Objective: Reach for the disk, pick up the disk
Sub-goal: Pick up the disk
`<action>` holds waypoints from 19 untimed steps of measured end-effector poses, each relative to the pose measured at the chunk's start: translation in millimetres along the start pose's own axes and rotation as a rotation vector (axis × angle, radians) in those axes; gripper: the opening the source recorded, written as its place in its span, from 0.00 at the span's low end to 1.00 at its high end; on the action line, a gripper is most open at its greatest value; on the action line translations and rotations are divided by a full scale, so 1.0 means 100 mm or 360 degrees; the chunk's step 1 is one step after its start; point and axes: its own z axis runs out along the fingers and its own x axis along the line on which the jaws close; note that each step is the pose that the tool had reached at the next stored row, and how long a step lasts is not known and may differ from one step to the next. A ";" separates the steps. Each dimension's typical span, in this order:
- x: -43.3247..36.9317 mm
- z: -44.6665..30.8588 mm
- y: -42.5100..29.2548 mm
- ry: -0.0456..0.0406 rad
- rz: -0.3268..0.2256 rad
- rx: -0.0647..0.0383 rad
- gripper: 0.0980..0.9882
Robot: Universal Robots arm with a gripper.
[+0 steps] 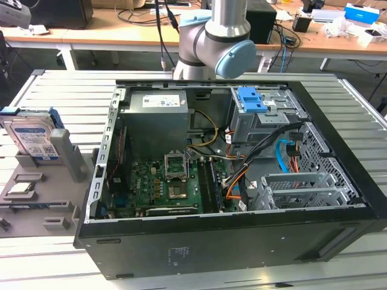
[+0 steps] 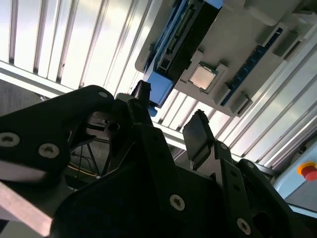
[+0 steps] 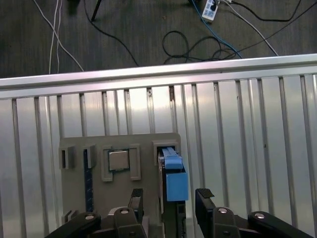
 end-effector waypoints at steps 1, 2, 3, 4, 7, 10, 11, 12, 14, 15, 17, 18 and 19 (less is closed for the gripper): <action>0.000 0.005 -0.001 0.0000 0.0000 0.0000 0.50; 0.000 0.008 -0.001 0.0000 0.0000 0.0000 0.50; 0.000 0.014 -0.002 0.0000 0.0000 0.0000 0.50; 0.000 0.017 -0.003 0.0000 0.0000 0.0000 0.50; 0.000 0.033 -0.005 0.0000 0.0000 0.0000 0.50; 0.000 0.050 -0.007 0.0000 0.0000 0.0000 0.50; 0.000 0.060 -0.008 0.0000 0.0000 0.0000 0.50; 0.000 0.070 -0.009 0.0000 0.0000 0.0000 0.50; -0.001 0.085 -0.010 0.0000 0.0000 0.0000 0.50; 0.000 0.090 -0.011 0.0000 0.0000 0.0000 0.50; -0.001 0.100 -0.012 0.0000 0.0000 0.0000 0.50; -0.001 0.110 -0.014 0.0000 0.0000 0.0000 0.50; -0.001 0.124 -0.015 0.0000 0.0000 0.0000 0.50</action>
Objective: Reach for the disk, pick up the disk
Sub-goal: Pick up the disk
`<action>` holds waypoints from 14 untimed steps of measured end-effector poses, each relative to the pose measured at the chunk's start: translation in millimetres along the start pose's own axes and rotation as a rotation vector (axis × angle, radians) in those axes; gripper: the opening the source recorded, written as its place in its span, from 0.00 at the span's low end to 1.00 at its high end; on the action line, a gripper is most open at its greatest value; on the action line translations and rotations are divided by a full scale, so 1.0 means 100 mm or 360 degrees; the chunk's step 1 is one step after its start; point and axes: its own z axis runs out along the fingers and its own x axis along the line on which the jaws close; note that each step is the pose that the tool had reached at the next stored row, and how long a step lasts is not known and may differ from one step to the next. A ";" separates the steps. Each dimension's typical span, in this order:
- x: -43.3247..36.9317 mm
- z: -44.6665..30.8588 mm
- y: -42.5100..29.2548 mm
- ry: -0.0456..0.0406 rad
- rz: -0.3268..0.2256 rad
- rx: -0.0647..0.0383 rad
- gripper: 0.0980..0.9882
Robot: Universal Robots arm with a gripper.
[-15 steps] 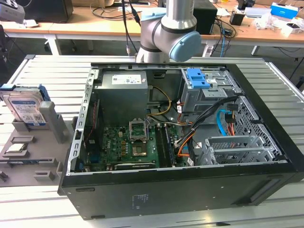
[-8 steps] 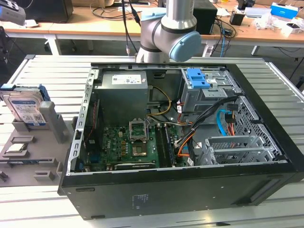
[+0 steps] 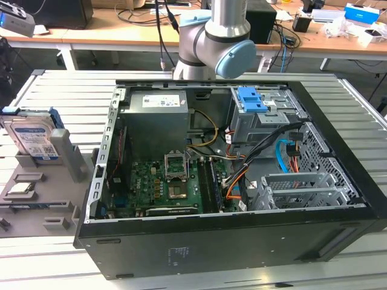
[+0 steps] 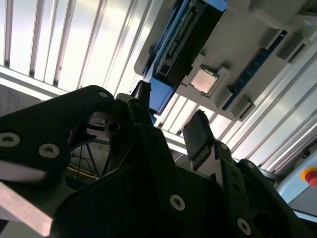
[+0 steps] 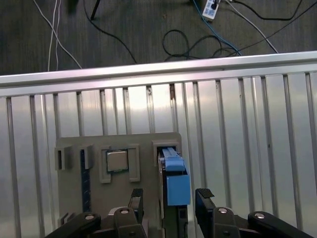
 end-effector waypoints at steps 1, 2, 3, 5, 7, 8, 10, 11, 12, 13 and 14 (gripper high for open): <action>0.000 0.012 -0.002 0.0000 0.0000 0.0000 0.50; 0.000 0.020 -0.003 0.0000 0.0000 0.0000 0.50; 0.000 0.028 -0.004 0.0000 0.0000 0.0000 0.50; -0.001 0.059 -0.008 0.0000 0.0000 0.0000 0.50; -0.002 0.084 -0.010 0.0000 0.0000 0.0000 0.50; -0.002 0.103 -0.012 0.0000 0.0000 0.0000 0.50; -0.003 0.122 -0.015 0.0000 0.0000 0.0000 0.50; -0.004 0.134 -0.017 0.0000 0.0000 0.0000 0.50; -0.005 0.141 -0.019 0.0000 0.0000 0.0000 0.50; -0.006 0.152 -0.022 0.0000 0.0000 0.0000 0.50; -0.007 0.161 -0.023 0.0000 -0.0001 0.0000 0.50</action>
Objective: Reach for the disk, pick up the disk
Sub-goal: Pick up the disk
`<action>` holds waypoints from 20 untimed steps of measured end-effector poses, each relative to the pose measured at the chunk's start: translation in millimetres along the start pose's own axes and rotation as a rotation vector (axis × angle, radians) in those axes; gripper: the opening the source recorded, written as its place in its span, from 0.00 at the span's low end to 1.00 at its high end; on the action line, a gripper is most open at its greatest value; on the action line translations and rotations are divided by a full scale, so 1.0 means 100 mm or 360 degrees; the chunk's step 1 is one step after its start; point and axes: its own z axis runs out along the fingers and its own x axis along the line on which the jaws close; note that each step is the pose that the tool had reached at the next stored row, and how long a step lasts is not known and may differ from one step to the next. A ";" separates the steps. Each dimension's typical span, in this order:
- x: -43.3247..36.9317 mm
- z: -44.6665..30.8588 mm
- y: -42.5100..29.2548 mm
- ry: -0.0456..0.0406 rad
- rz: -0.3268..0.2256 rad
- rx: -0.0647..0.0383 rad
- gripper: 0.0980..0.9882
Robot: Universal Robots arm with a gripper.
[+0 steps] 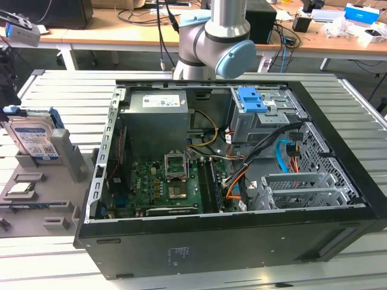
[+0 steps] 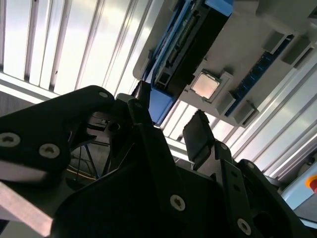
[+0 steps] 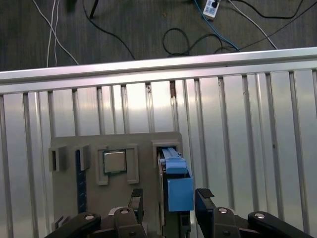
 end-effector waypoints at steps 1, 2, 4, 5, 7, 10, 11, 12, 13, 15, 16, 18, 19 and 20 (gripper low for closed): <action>-0.001 0.014 -0.002 0.0000 0.0000 0.0000 0.50; -0.002 0.023 -0.003 0.0000 0.0000 0.0000 0.50; -0.004 0.054 -0.007 0.0000 0.0000 0.0000 0.50; -0.004 0.074 -0.009 0.0000 0.0000 0.0000 0.50; -0.005 0.121 -0.013 0.0000 0.0000 0.0000 0.50; -0.005 0.180 -0.020 0.0000 0.0000 0.0000 0.50; -0.005 0.189 -0.021 0.0000 0.0000 0.0000 0.50; -0.005 0.204 -0.023 0.0000 0.0000 0.0000 0.50; -0.005 0.217 -0.025 0.0000 0.0000 0.0000 0.50; -0.006 0.242 -0.028 0.0000 0.0000 0.0000 0.50; -0.006 0.256 -0.030 0.0000 0.0000 0.0000 0.50; -0.007 0.280 -0.032 0.0000 0.0000 0.0000 0.50; -0.007 0.300 -0.034 0.0000 0.0000 0.0000 0.50; -0.008 0.315 -0.036 0.0000 0.0000 0.0000 0.50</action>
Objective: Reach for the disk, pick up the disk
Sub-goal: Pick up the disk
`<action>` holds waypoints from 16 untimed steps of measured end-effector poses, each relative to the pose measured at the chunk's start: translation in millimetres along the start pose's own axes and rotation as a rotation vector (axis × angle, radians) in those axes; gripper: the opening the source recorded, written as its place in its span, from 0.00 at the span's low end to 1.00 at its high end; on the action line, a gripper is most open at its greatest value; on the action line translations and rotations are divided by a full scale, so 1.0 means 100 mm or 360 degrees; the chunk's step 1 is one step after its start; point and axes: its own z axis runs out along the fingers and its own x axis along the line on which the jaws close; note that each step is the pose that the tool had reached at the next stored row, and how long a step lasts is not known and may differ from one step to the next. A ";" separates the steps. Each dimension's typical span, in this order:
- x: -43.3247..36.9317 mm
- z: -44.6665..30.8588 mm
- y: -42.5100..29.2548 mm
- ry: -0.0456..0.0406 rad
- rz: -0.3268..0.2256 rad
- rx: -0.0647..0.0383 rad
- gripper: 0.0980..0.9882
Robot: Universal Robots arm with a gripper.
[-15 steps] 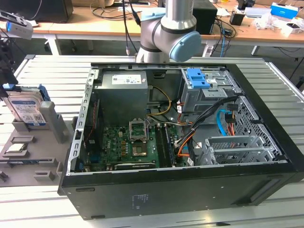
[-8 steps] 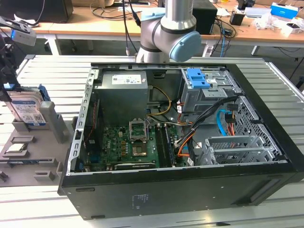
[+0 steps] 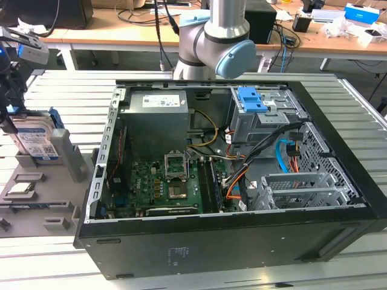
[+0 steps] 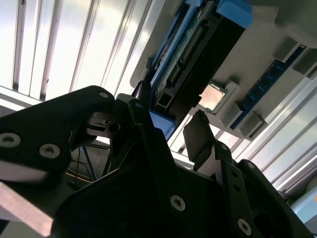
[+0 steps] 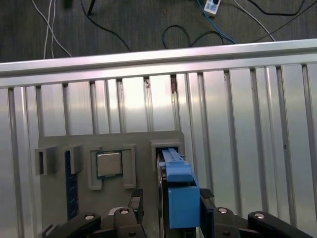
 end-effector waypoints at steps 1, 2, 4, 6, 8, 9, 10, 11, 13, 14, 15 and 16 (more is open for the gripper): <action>0.000 0.014 -0.001 0.0000 0.0000 0.0000 0.50; -0.001 0.025 -0.002 0.0000 0.0000 0.0000 0.50; -0.002 0.068 -0.005 0.0000 0.0000 0.0000 0.50; -0.002 0.085 -0.006 0.0000 0.0000 0.0000 0.50; -0.002 0.085 -0.006 0.0000 0.0000 0.0000 0.50; -0.002 0.087 -0.007 0.0000 0.0000 0.0000 0.50; -0.002 0.088 -0.006 0.0000 0.0000 0.0000 0.50; -0.002 0.088 -0.006 0.0000 0.0000 0.0000 0.50; -0.002 0.089 -0.007 0.0000 0.0000 0.0000 0.48; -0.002 0.090 -0.007 0.0000 0.0000 0.0000 0.41; -0.002 0.090 -0.007 0.0000 0.0000 0.0000 0.34; -0.002 0.091 -0.007 0.0000 0.0000 0.0000 0.34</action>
